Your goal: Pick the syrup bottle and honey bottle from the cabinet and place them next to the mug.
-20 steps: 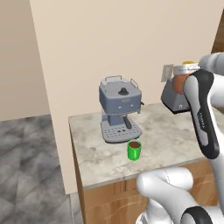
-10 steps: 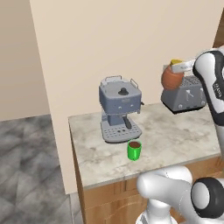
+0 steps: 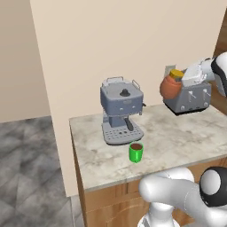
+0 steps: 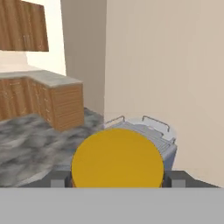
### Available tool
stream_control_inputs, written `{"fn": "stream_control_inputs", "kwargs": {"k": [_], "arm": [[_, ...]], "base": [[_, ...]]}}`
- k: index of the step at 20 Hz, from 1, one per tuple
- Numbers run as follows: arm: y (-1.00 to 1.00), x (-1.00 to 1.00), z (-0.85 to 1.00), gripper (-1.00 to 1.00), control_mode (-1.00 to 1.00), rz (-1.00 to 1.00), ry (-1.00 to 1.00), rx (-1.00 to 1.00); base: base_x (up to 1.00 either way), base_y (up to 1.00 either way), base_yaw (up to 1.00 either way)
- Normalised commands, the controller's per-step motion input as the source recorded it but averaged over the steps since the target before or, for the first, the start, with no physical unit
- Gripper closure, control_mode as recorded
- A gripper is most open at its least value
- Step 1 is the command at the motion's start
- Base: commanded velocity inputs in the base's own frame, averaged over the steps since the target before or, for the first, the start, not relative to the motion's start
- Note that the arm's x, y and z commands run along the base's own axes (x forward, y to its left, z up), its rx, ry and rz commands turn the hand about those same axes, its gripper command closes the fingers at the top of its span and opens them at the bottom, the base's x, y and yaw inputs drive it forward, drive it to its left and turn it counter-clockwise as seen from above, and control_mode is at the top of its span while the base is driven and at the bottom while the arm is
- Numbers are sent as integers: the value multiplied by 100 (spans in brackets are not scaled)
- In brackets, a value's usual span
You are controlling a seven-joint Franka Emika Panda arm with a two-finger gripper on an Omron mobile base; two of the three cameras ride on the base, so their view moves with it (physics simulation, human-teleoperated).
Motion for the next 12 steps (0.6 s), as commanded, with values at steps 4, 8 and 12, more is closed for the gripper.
{"fn": "stream_control_inputs", "kwargs": {"k": [4,8,12], "arm": [[17,0,-40,100,-100,20,0,-8],[29,0,-47,100,-100,14,0,-12],[22,0,-37,100,-100,7,3,-15]], "base": [[0,0,0],[0,0,0],[0,0,0]]}}
